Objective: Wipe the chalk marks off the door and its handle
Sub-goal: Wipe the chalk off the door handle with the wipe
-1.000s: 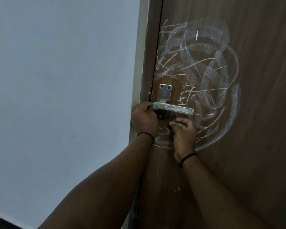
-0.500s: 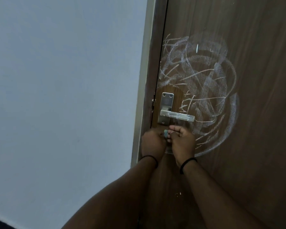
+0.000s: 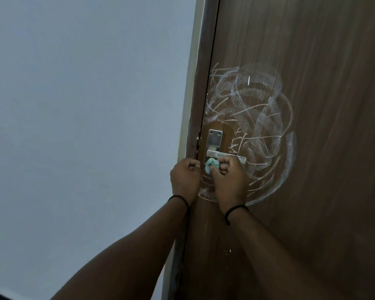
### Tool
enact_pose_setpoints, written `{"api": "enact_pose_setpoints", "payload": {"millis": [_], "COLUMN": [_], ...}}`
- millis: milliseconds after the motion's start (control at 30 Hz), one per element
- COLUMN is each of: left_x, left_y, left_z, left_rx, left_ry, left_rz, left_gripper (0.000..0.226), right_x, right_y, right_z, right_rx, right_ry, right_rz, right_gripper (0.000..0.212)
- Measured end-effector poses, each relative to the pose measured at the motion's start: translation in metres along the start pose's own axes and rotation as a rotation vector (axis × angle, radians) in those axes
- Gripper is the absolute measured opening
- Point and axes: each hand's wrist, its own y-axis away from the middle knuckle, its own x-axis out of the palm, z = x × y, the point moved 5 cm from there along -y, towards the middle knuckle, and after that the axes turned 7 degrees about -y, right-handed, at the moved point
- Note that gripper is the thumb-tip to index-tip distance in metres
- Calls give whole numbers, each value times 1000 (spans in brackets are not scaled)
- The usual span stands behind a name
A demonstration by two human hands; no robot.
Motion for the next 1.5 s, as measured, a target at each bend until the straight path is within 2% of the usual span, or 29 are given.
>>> {"api": "enact_pose_setpoints", "payload": {"millis": [133, 267, 367, 433, 500, 600, 733, 767, 833, 867, 933, 1033, 1100, 1167, 1233, 1333, 1433, 1500], "left_x": [-10, -11, -7, -4, -1, 1, 2, 2, 1, 2, 4, 13, 21, 27, 30, 31, 32, 31], "left_y": [-6, -10, -11, -12, -11, -10, -13, -13, -15, -16, -18, -22, -23, -25, -28, -30, -32, -34], "left_z": [-8, -13, -11, -7, -3, -3, -10, -12, -16, -16, -16, -15, -18, -17, -15, -13, -12, -13], "left_rx": [-25, 8, 25, 17, 2, -7, 31, 45, 83, 106, 153, 214, 243, 254, 267, 285, 299, 280], "left_ry": [-11, -12, -30, -19, -5, 13, -39, -49, -53, -47, -38, -55, -72, -73, -69, -41, -3, 26], "left_rz": [-55, -67, -42, -30, -19, -12, -46, -54, -55, -48, -32, 4, 28, 50, 55, 34, 26, 29], "left_gripper": [20, 20, 23, 25, 26, 25, 24, 24, 23, 22, 23, 31, 29, 24, 20, 17, 16, 15], "right_x": [10, 25, 24, 18, 8, -10, 12, 19, 23, 18, 4, -5, 1, 10, 18, 26, 25, 26], "right_y": [-25, -47, -45, -41, -38, -37, -30, -29, -25, -23, -14, -10, -20, -34, -42, -42, -41, -37], "right_z": [30, 31, 29, 23, 13, 14, 33, 33, 19, 9, -16, -50, -61, -62, -65, -66, -70, -73], "right_rx": [-259, -361, -444, -497, -514, -520, -646, -643, -508, -399, -128, 349, 485, 507, 500, 404, 269, 271], "right_ry": [259, 514, 595, 684, 741, 619, 659, 723, 803, 769, 531, -53, -429, -664, -744, -679, -539, -502], "right_rz": [35, 126, 141, 189, 222, 123, 146, 174, 198, 173, 64, -172, -295, -361, -403, -351, -296, -250], "right_gripper": [13, 8, 2, 6, 10, 9, 9, 9, 12, 14, 13, 9, 15, 20, 24, 24, 14, 5]}}
